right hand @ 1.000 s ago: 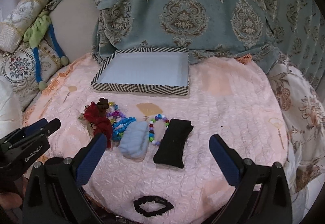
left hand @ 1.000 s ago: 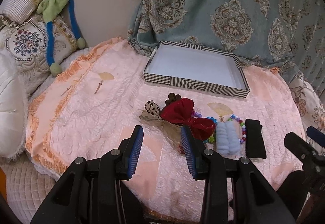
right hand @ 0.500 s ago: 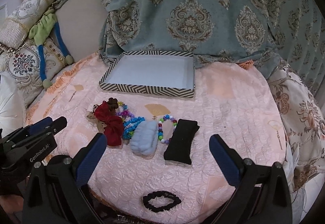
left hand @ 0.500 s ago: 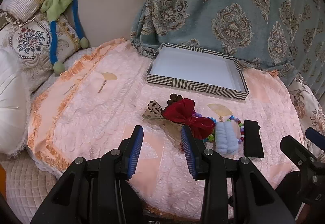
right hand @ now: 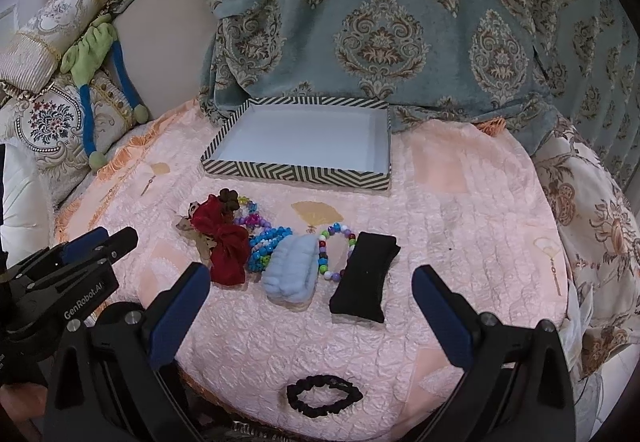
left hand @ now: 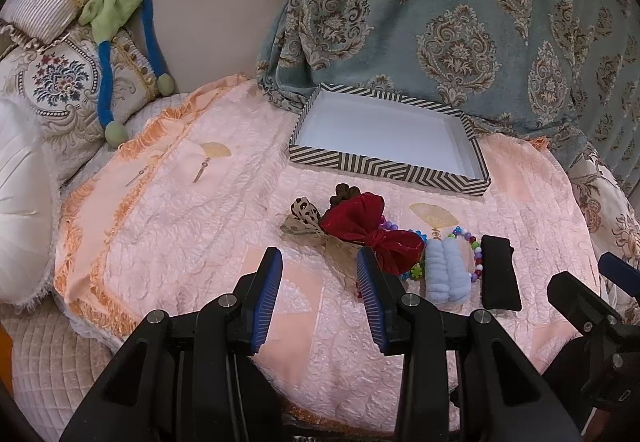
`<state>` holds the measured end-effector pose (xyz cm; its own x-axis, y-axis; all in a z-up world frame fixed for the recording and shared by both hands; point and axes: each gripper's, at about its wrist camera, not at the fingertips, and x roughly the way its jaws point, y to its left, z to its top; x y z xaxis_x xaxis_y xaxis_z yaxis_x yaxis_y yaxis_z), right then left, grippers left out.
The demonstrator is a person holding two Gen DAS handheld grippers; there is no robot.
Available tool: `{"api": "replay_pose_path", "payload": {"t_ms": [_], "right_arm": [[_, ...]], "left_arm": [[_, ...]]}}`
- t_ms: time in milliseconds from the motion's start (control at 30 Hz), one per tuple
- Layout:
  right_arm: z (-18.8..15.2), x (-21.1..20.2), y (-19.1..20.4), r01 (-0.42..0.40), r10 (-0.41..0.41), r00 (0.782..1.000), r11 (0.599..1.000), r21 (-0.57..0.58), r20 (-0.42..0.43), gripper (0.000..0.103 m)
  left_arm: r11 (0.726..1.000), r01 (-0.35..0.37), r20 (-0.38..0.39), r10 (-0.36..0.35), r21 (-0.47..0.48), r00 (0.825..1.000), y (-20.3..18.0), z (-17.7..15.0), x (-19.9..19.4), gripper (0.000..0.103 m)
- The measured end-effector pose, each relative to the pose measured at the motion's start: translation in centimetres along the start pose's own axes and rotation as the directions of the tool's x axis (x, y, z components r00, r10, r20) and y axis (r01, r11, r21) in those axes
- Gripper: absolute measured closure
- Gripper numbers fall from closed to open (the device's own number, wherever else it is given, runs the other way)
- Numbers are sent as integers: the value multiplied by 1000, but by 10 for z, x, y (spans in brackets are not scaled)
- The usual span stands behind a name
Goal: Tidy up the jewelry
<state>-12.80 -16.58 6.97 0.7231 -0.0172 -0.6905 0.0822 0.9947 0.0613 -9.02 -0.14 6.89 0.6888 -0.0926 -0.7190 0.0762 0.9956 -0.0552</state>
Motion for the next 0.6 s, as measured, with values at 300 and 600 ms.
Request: {"api": "replay_pose_path", "payload": {"t_ms": [300, 600], "right_arm": [[0, 5, 0, -7, 7, 1000, 1000, 3, -13, 1], [-1, 10, -2, -13, 13, 1000, 1000, 12, -28, 1]], "left_arm": [[1000, -5, -5, 5, 0, 1000, 2, -1, 3, 81], [1000, -7, -14, 7, -1, 1000, 4, -2, 6, 81]]}}
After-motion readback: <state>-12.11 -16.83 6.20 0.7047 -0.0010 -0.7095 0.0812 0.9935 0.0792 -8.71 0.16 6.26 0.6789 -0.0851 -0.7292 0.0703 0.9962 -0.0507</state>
